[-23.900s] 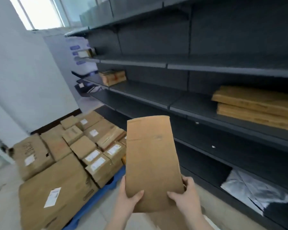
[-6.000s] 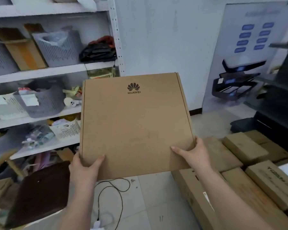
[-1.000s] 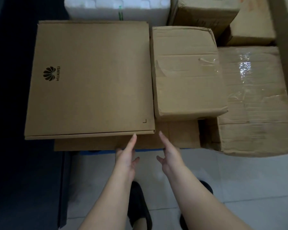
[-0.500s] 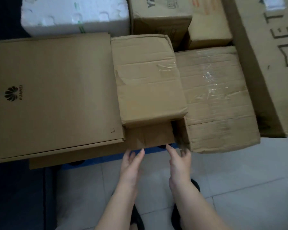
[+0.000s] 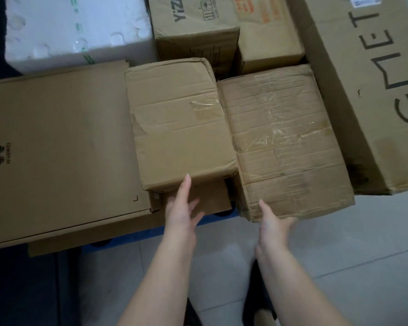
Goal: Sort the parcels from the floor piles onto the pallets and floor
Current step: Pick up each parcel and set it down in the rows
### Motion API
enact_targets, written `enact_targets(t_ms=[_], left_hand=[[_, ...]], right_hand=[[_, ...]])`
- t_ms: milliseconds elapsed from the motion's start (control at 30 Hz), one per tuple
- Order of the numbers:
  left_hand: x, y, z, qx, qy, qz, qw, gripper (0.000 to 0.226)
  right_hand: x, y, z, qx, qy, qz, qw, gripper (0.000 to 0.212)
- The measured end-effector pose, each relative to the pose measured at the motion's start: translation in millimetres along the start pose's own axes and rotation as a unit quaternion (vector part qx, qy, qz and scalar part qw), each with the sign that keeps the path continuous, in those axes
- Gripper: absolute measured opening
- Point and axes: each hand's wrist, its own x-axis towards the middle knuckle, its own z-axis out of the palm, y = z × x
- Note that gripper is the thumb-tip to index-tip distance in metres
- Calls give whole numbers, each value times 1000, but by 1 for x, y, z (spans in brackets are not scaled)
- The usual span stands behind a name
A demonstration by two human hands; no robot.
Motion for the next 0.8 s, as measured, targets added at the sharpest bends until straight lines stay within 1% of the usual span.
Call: enact_targets(t_ms=[33, 67, 100, 133, 167, 200, 233, 267, 300, 333, 367, 433, 600, 633, 700, 733, 767, 800], left_hand=[[-5, -1, -4, 77, 35, 46, 995, 40], [-10, -1, -9, 145, 76, 123, 979, 25], [-16, 1, -16, 185, 120, 216, 951, 19], [-20, 7, -22, 206, 161, 297, 918, 18], [-21, 15, -27, 218, 191, 342, 894, 24], [-19, 23, -32, 228, 203, 350, 886, 38], [-14, 31, -37, 229, 192, 319, 899, 53], [-8, 37, -39, 223, 165, 267, 923, 64], [-3, 39, -39, 217, 130, 218, 943, 70], [1, 37, -40, 220, 102, 191, 951, 72], [2, 31, -40, 237, 93, 186, 949, 72], [2, 20, -45, 262, 100, 201, 938, 68], [-3, 1, -69, 268, 90, 213, 935, 48], [-4, -1, -71, 275, 90, 212, 933, 46], [-6, -5, -76, 295, 88, 203, 929, 50], [-8, -4, -78, 304, 92, 210, 925, 53], [-9, -2, -81, 310, 102, 231, 916, 53], [-9, 3, -85, 314, 120, 260, 905, 51]], right_hand=[[-9, -6, 2, -51, 15, -65, 996, 100], [-19, -14, 6, -86, 11, -140, 986, 98], [-27, -22, 11, -110, -15, -207, 972, 93], [-33, -30, 19, -130, -61, -255, 956, 88], [-38, -38, 27, -150, -118, -284, 940, 83], [-41, -44, 37, -165, -178, -292, 925, 79], [-43, -48, 46, -170, -227, -284, 916, 76], [-44, -50, 53, -170, -258, -266, 913, 75], [-44, -49, 59, -175, -269, -251, 913, 75], [-45, -47, 61, -180, -267, -244, 914, 77], [-46, -45, 60, -184, -262, -242, 916, 80], [-48, -40, 51, -187, -256, -242, 917, 78], [-47, -22, 24, -196, -262, -244, 913, 66], [-48, -20, 21, -200, -257, -248, 912, 64], [-53, -16, 16, -225, -238, -269, 906, 65], [-57, -16, 15, -253, -217, -294, 896, 69], [-64, -16, 15, -288, -192, -331, 878, 74], [-73, -17, 17, -322, -172, -381, 849, 79]])
